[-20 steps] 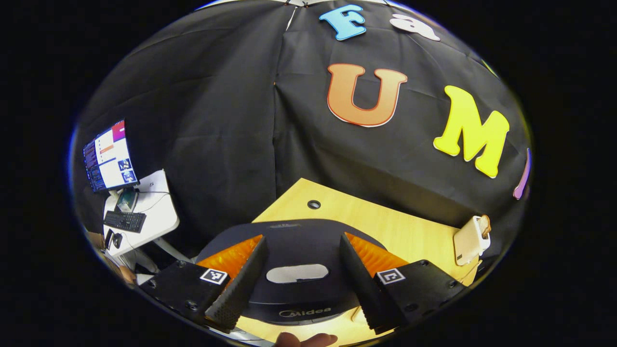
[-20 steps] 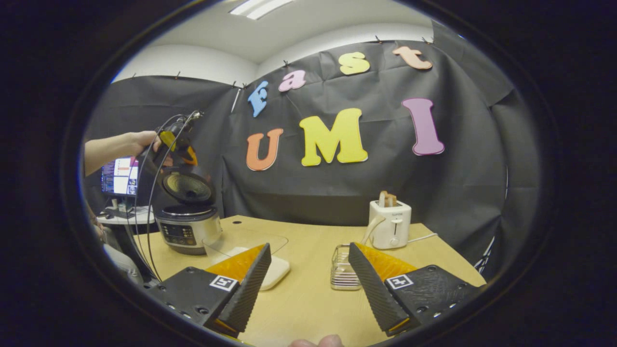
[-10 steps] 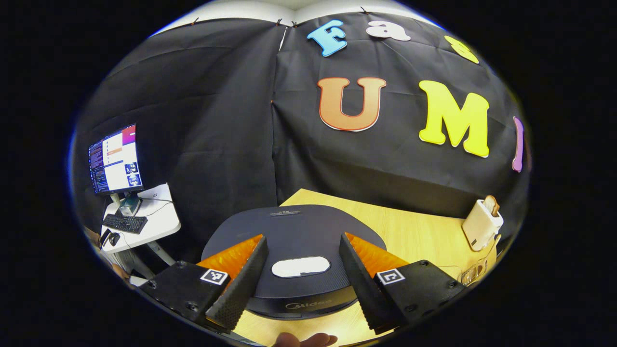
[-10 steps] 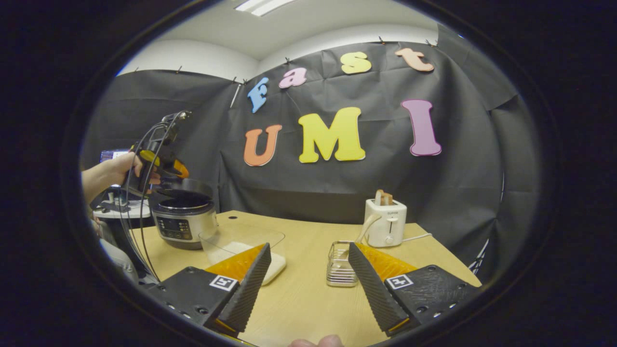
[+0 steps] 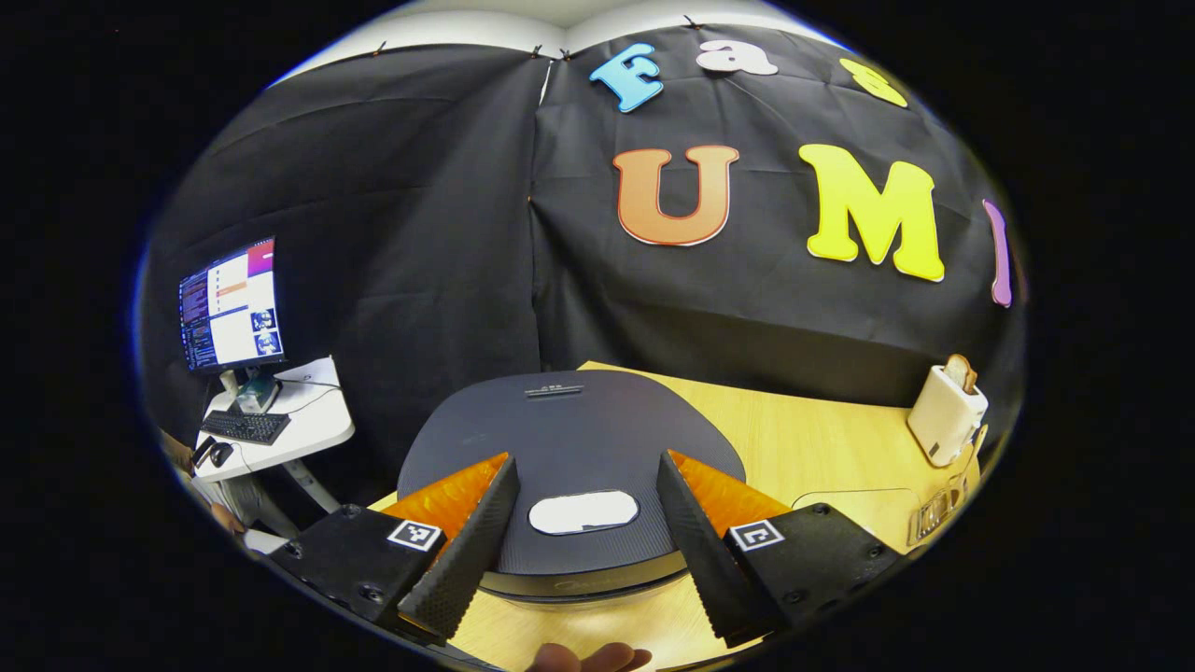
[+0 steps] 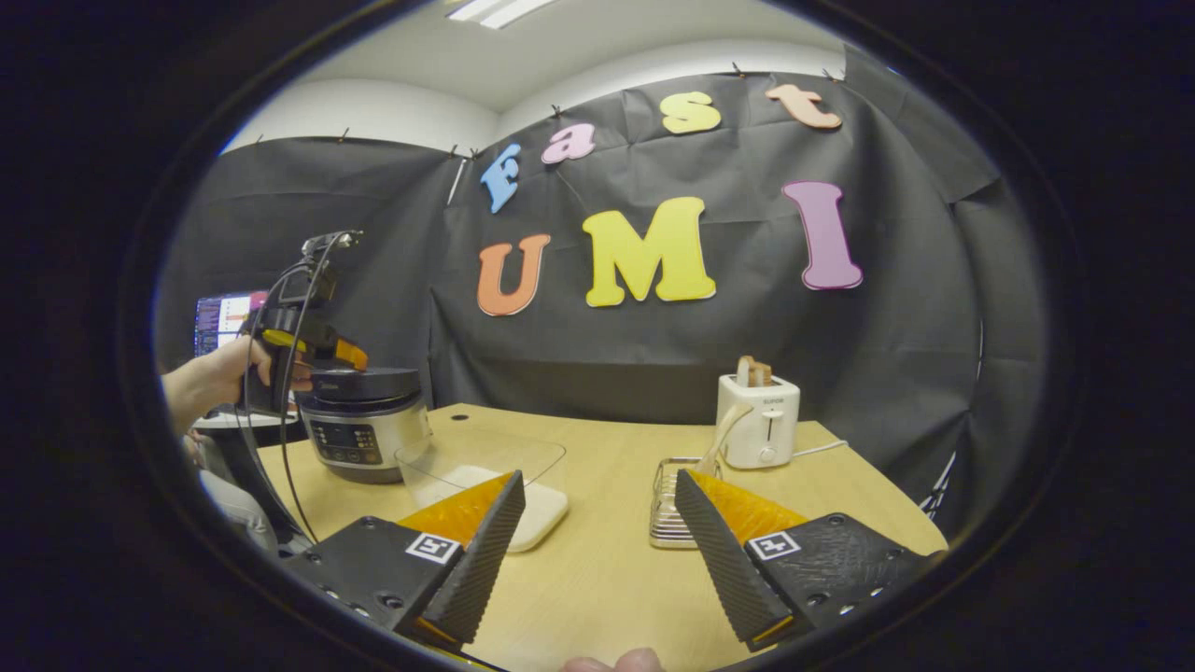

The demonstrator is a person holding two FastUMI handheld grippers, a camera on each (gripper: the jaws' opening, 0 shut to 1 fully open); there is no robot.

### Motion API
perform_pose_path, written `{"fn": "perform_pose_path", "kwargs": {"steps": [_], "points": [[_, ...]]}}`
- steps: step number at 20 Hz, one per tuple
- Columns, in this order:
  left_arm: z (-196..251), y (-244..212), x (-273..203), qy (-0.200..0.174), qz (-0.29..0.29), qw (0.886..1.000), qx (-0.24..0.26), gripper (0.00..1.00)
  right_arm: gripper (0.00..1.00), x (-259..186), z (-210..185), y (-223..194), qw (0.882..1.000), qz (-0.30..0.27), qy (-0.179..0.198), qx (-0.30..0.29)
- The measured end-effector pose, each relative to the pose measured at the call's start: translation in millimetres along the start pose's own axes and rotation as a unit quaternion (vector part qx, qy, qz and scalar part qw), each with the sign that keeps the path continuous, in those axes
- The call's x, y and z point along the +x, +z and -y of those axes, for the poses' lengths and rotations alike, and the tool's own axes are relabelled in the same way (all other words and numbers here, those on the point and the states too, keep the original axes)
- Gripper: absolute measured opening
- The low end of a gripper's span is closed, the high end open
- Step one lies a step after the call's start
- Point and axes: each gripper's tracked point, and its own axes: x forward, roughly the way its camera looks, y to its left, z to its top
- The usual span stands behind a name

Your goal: Close the left gripper, press the button to open the rice cooker; take a wooden spoon from the chopstick holder with the right hand, scoop a spoonful of rice and pour it into the rice cooker, then put the wooden spoon back into the chopstick holder.

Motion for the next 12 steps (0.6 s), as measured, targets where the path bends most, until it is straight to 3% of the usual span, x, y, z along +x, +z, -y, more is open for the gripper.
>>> {"fn": "perform_pose_path", "kwargs": {"steps": [9,10,12], "points": [[3,-12,0,-0.01,0.044,0.998,0.034,0.95,0.96,7,-13,-9,1.0,-0.004,0.012,0.023],[3,-11,2,-0.015,0.052,0.998,0.043,0.95,0.92,9,-16,-11,0.999,-0.006,0.017,0.029],[4,-13,0,-0.027,0.061,0.997,0.035,0.93,0.96,12,-21,-16,0.999,-0.009,0.023,0.043]]}}
